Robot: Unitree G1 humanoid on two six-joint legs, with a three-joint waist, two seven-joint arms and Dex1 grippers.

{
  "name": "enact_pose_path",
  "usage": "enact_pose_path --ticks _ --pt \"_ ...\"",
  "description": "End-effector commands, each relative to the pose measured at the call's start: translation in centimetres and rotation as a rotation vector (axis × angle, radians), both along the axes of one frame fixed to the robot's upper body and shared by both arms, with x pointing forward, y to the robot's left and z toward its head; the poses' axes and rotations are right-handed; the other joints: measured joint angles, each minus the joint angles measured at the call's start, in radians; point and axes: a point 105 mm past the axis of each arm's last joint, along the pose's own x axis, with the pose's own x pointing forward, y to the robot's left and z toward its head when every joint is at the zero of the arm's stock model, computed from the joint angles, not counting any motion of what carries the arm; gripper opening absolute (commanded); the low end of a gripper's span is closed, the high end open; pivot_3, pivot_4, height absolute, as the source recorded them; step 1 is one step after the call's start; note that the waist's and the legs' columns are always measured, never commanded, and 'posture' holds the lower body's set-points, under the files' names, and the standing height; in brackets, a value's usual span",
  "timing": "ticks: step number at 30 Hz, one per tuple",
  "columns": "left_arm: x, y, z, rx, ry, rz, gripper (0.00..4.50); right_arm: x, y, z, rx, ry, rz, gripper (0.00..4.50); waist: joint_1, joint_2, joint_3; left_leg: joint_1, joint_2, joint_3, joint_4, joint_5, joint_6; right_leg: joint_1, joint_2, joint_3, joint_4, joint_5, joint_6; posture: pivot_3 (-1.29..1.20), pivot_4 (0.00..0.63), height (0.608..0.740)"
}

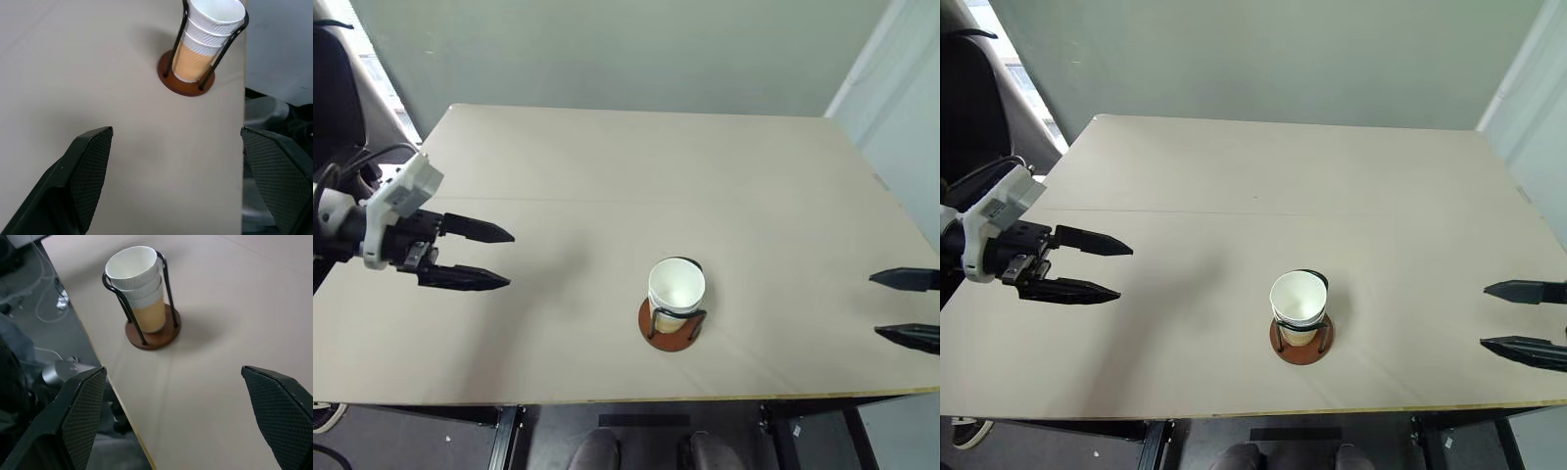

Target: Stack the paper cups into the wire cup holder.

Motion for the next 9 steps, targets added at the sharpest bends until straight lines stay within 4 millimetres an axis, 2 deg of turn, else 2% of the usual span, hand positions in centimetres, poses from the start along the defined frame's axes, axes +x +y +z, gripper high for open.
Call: enact_pose_path --ticks 1,9 --pt "-0.75 -0.47 1.24 -0.011 -0.035 -0.031 4.47 0.15 -0.21 0.94 -0.019 -0.036 0.016 4.50 -0.001 0.000 0.000 0.001 0.000 0.000 0.000 0.000 0.000 0.000 0.000 0.000 0.002 -0.001 -0.001 0.00 0.150 0.740" --pt "-0.97 -0.31 0.50 -0.018 0.001 -0.007 4.47 0.75 0.30 0.59 -0.004 -0.032 0.043 4.50 -0.005 0.000 0.000 0.003 0.000 0.001 -0.002 0.000 -0.001 0.000 0.001 0.000 0.005 -0.002 -0.003 0.00 0.150 0.740"
